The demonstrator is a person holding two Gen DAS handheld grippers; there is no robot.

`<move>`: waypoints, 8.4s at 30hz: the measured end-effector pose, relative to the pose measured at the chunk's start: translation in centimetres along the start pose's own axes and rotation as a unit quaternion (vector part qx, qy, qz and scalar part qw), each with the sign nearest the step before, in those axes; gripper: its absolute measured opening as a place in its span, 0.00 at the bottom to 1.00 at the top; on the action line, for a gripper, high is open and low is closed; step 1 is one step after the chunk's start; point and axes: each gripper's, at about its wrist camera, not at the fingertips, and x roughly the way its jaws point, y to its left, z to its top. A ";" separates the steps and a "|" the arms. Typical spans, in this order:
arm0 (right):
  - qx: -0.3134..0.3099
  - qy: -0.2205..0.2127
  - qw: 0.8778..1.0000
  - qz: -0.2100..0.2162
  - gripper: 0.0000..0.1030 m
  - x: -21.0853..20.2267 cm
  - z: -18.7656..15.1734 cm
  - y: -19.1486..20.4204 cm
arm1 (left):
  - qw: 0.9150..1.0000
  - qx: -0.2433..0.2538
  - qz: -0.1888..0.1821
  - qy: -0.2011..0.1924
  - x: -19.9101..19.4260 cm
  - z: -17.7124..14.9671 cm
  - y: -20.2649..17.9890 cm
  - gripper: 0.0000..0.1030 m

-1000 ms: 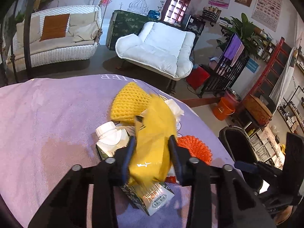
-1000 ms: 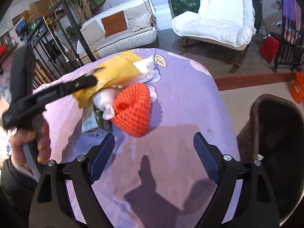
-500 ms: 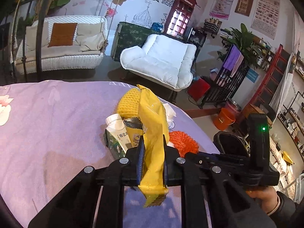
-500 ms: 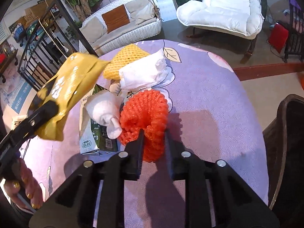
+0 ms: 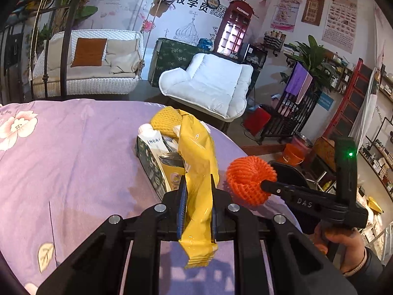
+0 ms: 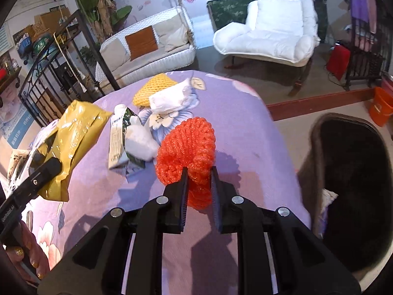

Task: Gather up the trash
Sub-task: 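Carry the orange foam net over the black bin and open the right gripper, then move the yellow packet over the black bin and open the left gripper, then return both tools from the bin to the table, then grasp the white milk carton with the left gripper while the right grasps the white paper towel, then carry the white paper towel over the black bin and open the right gripper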

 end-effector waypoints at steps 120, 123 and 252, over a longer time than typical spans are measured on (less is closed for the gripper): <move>0.170 -0.086 0.955 -0.228 0.83 -16.6 -11.6 -18.4 | 0.977 0.134 -0.084 0.144 11.4 -4.7 -20.4 0.84; 0.155 -0.081 0.961 -0.213 0.83 -15.6 -10.9 -17.1 | 0.982 0.118 -0.053 0.136 10.3 -4.4 -17.7 0.84; 0.117 0.049 0.970 -0.205 0.51 -2.2 -2.1 -19.2 | 0.985 0.085 -0.100 0.111 5.3 -5.7 -14.6 0.50</move>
